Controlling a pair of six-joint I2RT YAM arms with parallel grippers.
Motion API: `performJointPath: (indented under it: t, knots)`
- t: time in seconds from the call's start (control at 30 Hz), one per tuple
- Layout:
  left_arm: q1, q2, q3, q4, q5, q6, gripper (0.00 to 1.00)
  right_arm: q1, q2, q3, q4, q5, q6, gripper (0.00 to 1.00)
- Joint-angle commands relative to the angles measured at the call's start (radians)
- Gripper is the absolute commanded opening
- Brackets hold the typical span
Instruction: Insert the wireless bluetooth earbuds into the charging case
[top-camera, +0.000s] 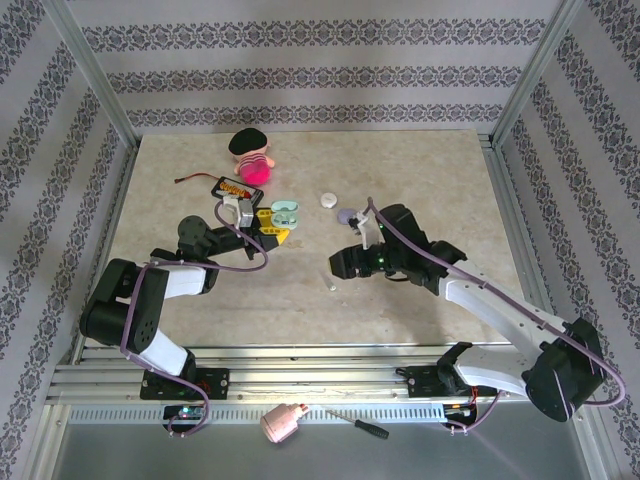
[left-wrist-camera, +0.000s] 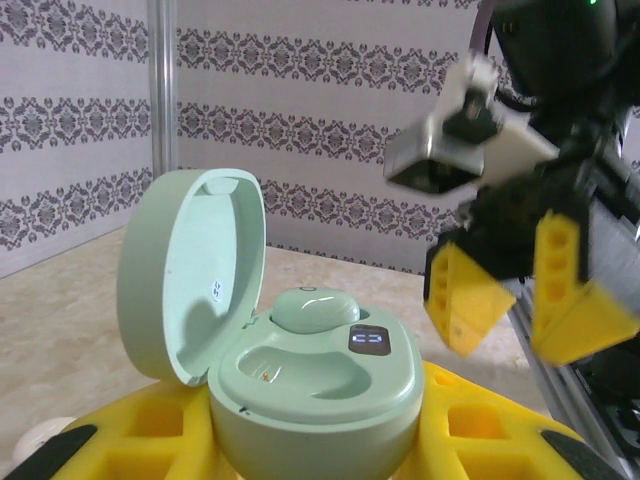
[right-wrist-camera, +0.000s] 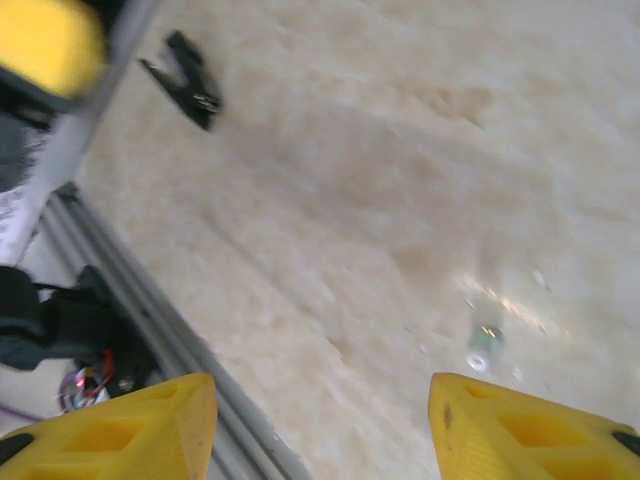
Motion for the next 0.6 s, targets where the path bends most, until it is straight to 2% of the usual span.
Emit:
performJointPath:
  t: [0.0, 0.3, 0.57]
  knots:
    - [0.016, -0.017, -0.010, 0.052, -0.023, 0.032, 0.23, -0.007, 0.065, -0.039, 0.050, 0.106, 0.112, 0.53]
    - [0.028, -0.031, -0.028, 0.052, -0.025, 0.034, 0.23, 0.090, 0.374, 0.041, 0.023, 0.163, 0.167, 0.39]
    - [0.029, -0.046, -0.031, 0.052, -0.022, 0.034, 0.23, 0.097, 0.474, 0.059, 0.014, 0.230, 0.186, 0.25]
